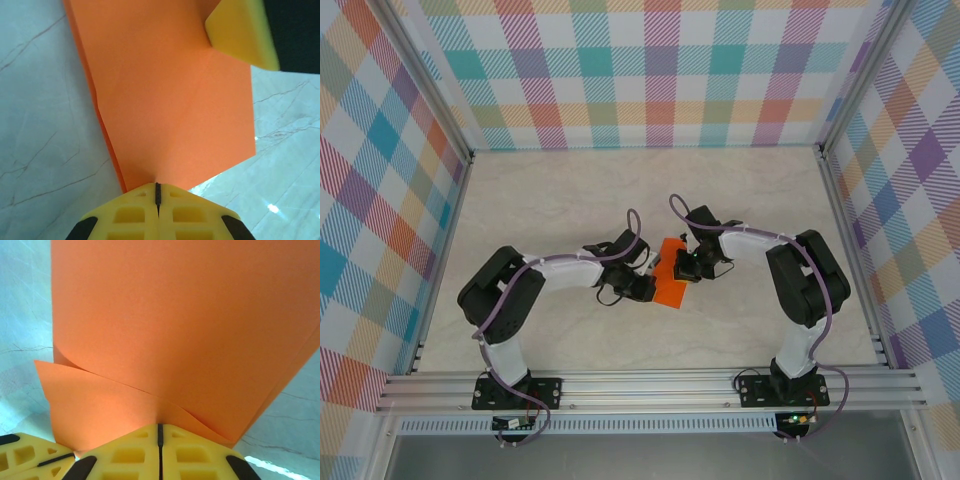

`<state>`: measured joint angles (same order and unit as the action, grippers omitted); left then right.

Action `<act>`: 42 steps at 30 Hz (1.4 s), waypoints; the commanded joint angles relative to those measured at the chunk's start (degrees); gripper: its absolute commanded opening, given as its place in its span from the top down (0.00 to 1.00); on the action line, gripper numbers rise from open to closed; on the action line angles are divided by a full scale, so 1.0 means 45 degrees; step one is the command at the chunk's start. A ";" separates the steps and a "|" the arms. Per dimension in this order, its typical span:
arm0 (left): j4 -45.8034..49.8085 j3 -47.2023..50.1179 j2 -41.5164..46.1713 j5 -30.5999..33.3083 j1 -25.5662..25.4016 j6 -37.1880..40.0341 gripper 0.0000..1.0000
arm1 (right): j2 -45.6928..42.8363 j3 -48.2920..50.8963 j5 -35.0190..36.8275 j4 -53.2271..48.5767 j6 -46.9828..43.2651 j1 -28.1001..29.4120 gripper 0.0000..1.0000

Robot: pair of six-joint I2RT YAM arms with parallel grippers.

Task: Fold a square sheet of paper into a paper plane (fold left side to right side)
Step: Fold the triangle a second time at the center of the table, then turn over the paper at the center of the table.

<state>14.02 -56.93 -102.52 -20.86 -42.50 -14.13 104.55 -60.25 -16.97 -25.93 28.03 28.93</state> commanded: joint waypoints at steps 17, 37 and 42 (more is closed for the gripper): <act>-0.1369 0.0210 0.1300 -0.1966 0.1574 -0.0843 0.51 | -0.6679 0.2381 0.1981 -0.0476 -0.0294 0.0094 0.14; -0.1651 -0.0061 0.0338 -0.0746 0.1612 -0.1127 0.98 | -0.3408 0.3497 -0.1578 0.4813 0.2393 0.0095 0.20; -0.1748 0.0013 0.0395 -0.0871 0.1613 -0.1177 0.98 | -0.2601 0.3051 -0.1974 0.5303 0.2605 0.0095 0.26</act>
<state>6.96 -57.52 -102.89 -25.02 -35.94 -19.07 91.22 -44.18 -23.07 -5.54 38.68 28.99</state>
